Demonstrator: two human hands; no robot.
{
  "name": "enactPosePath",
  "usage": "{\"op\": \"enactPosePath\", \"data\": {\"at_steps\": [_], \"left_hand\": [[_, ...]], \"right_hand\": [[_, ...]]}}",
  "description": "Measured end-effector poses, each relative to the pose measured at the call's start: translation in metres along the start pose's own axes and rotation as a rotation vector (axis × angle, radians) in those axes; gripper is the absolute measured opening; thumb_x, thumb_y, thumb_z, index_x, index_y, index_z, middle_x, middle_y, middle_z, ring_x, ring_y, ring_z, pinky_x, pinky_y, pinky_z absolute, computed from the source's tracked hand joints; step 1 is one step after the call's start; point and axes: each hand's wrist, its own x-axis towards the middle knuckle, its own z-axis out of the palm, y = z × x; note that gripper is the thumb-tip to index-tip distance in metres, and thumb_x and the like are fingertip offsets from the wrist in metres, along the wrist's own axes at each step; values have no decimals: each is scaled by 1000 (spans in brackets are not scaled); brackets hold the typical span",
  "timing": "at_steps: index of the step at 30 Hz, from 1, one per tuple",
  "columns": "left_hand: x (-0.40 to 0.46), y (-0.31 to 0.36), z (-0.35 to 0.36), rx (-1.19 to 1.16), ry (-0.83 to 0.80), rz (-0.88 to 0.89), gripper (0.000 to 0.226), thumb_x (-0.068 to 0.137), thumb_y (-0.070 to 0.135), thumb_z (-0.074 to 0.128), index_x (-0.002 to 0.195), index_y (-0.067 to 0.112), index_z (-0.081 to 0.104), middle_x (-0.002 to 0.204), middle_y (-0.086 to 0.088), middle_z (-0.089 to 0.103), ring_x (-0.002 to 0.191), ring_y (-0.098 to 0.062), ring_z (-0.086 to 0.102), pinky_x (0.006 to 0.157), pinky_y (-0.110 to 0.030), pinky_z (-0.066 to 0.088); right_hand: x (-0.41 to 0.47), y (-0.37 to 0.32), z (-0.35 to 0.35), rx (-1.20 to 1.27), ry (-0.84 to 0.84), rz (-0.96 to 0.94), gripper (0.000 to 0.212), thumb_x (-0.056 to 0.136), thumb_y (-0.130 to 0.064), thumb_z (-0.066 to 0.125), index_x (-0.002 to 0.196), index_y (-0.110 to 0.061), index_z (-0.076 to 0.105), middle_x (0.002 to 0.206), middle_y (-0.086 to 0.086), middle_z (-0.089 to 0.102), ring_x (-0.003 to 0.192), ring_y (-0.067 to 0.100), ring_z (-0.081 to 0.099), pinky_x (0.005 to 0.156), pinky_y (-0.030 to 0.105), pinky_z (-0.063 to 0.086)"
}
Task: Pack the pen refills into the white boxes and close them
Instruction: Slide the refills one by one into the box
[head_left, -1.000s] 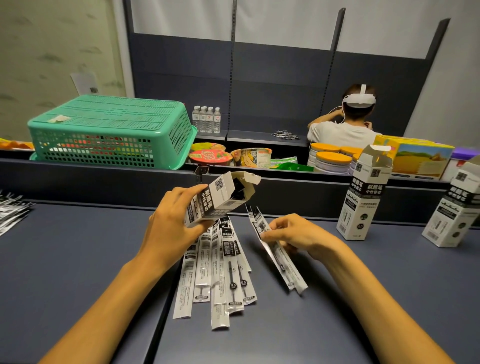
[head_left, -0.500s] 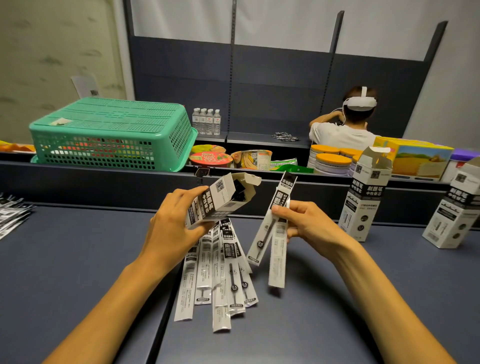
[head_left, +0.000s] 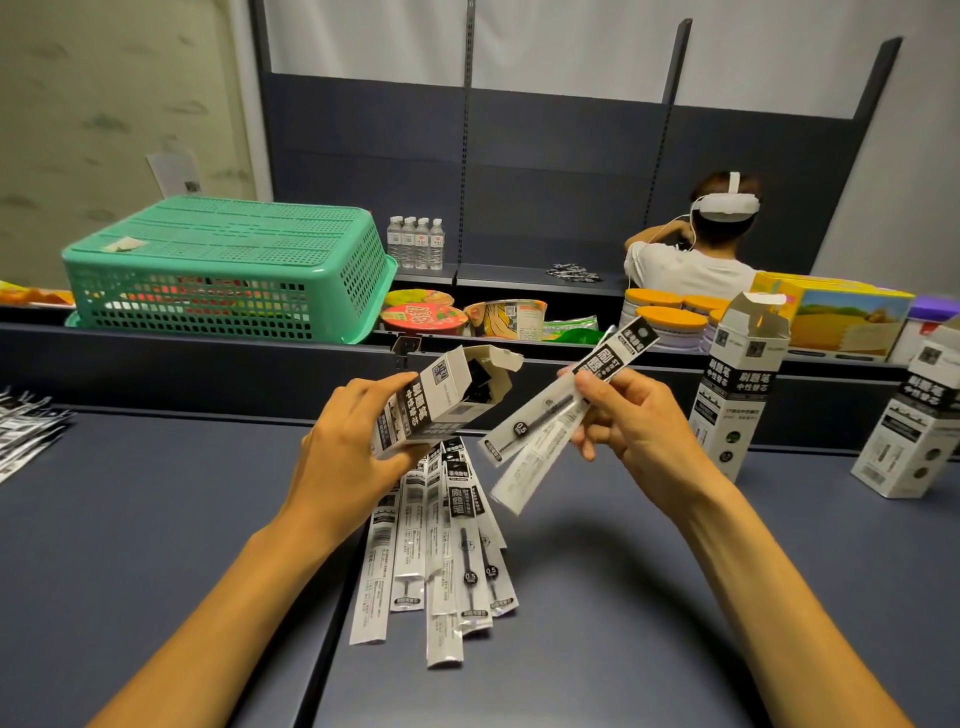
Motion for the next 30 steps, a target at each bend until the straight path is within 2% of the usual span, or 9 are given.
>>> {"op": "enactPosePath", "data": {"at_steps": [4,9,15,20,24,26,30], "left_hand": [[0,-1,1,0,-2,0,72,74,25,82,136,30,46,115,5,57,104,-12,52,76,-40,55],[0,-2,1,7,-4,3,72,74,24,82,136,28,47,114,5,57,104,-11,51,76,-37,54],[0,-3,2,17,-14,8,72,74,26,82,136,30,46,114,6,57,104,-13,52,77,-39,54],[-1,-1,1,22,-13,11,73,73,24,83,135,30,47,113,6,57,103,-13,52,76,-37,54],[-1,0,1,25,-13,17,73,73,23,83,136,30,46,112,5,57,102,-11,51,74,-36,54],[-2,1,1,24,-17,18,72,73,24,83,136,29,47,112,6,56,102,-11,50,74,-36,54],[-1,1,1,24,-18,19,72,74,23,82,136,28,47,112,5,56,102,-12,52,75,-36,55]], "right_hand": [[0,-4,3,76,94,-134,27,82,-27,63,98,-4,68,86,13,73,65,19,66,55,24,55],[-2,-9,8,111,200,-238,37,74,-35,69,95,-4,68,87,10,75,71,21,72,67,29,59],[-1,-10,11,106,298,-319,15,88,-22,61,93,-11,70,91,7,76,74,23,73,68,27,59],[0,-3,20,1,237,-324,14,92,-15,60,96,-8,71,87,7,77,75,25,74,67,28,59],[-1,9,29,-117,79,-294,15,93,-6,60,102,-9,71,81,7,76,76,23,74,68,30,60],[-1,15,34,-205,25,-261,12,90,-12,62,98,-13,71,78,7,74,71,21,72,66,32,60],[1,15,36,-309,103,-259,12,85,-27,68,81,-16,71,68,9,70,59,23,66,62,33,58]]}}
